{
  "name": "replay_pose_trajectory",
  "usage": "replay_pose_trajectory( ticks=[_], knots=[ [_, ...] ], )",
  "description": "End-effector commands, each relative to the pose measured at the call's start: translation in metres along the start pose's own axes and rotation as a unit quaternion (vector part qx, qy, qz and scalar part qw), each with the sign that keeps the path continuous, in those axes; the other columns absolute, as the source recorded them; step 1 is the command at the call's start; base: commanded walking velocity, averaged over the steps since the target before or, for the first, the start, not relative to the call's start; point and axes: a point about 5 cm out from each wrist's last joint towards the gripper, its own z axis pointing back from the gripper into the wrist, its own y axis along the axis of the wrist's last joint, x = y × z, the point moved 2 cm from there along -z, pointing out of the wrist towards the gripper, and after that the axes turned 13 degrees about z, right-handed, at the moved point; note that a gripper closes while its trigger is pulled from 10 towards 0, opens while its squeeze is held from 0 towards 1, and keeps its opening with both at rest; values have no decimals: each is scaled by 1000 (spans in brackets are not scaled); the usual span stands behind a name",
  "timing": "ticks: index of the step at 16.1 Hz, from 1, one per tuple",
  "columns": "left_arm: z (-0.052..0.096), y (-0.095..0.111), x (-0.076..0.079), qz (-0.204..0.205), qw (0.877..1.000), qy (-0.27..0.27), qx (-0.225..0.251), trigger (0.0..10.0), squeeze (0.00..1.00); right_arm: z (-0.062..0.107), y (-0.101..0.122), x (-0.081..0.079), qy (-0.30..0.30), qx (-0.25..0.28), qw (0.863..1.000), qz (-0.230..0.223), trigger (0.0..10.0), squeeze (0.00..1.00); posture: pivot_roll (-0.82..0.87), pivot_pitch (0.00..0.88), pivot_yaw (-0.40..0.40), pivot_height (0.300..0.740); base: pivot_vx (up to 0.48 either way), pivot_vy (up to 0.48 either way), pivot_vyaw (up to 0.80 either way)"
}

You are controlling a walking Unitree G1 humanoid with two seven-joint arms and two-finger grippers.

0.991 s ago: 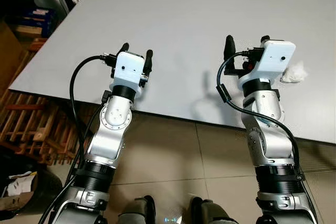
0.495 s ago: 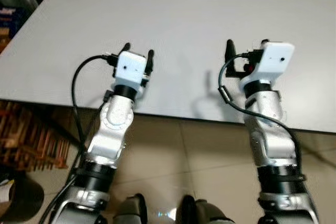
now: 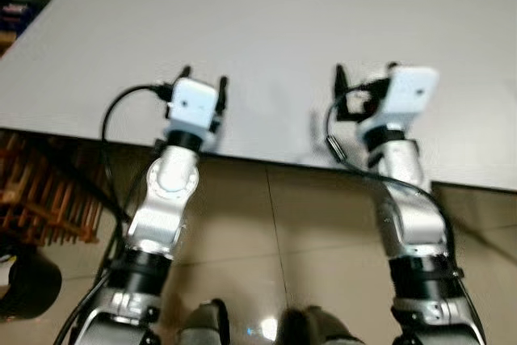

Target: Picking trash to rubbish bin

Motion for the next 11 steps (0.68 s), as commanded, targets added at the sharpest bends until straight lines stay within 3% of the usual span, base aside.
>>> replay_pose_trajectory(
  ticks=[1,11],
  knots=[
    [1,-1,6,2,1000,-6,-3,10000,0,2,-5,9,-10,-12,1000,1,10000,0,3,245,14,740,0,-315,0],
    [2,0,5,2,1000,-5,-2,10000,0,3,-6,7,-8,-14,1000,-2,10000,0,3,247,18,740,0,-312,0]
  ],
)
